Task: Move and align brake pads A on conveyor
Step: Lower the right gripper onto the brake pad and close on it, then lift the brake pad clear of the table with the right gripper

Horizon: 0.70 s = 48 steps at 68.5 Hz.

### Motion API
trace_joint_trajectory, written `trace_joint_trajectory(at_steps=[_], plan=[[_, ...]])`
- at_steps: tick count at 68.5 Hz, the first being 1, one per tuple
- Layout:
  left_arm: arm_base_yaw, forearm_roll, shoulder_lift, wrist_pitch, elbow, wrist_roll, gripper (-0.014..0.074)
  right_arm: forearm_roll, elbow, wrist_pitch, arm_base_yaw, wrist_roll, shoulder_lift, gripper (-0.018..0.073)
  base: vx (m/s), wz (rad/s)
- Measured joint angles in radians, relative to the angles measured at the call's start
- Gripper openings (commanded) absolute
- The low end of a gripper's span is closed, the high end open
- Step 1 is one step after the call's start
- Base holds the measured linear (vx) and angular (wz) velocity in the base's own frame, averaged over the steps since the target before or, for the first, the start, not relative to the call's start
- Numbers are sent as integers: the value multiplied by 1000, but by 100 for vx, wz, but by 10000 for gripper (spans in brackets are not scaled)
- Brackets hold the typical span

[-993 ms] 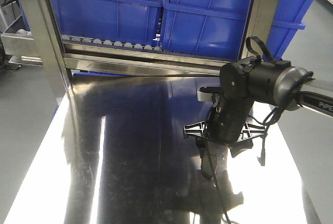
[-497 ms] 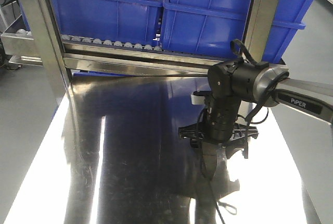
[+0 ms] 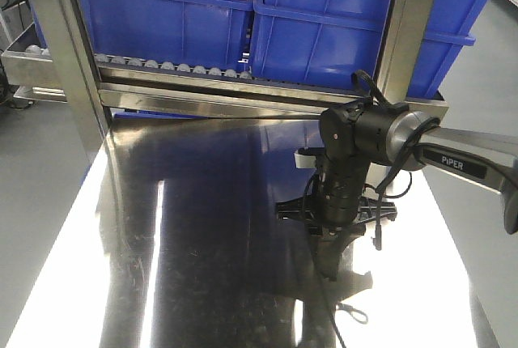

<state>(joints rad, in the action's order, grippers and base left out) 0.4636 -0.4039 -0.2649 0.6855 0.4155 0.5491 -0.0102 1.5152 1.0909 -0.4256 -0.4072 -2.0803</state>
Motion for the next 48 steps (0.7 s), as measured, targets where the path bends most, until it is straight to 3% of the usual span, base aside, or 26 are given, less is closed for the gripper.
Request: trace_joint_trajectory(at_steps=[9,31,48], plan=[[0,0,0,0,0,0,-6,0,0,-2,0,0,0,-18,0,0],[0,0,0,0,0,0,-6,96,0,-4,0,3,88,-8,0,0],[0,0,0,0,0,0,-6,152,0,19,6,60,242,-7,0,0]])
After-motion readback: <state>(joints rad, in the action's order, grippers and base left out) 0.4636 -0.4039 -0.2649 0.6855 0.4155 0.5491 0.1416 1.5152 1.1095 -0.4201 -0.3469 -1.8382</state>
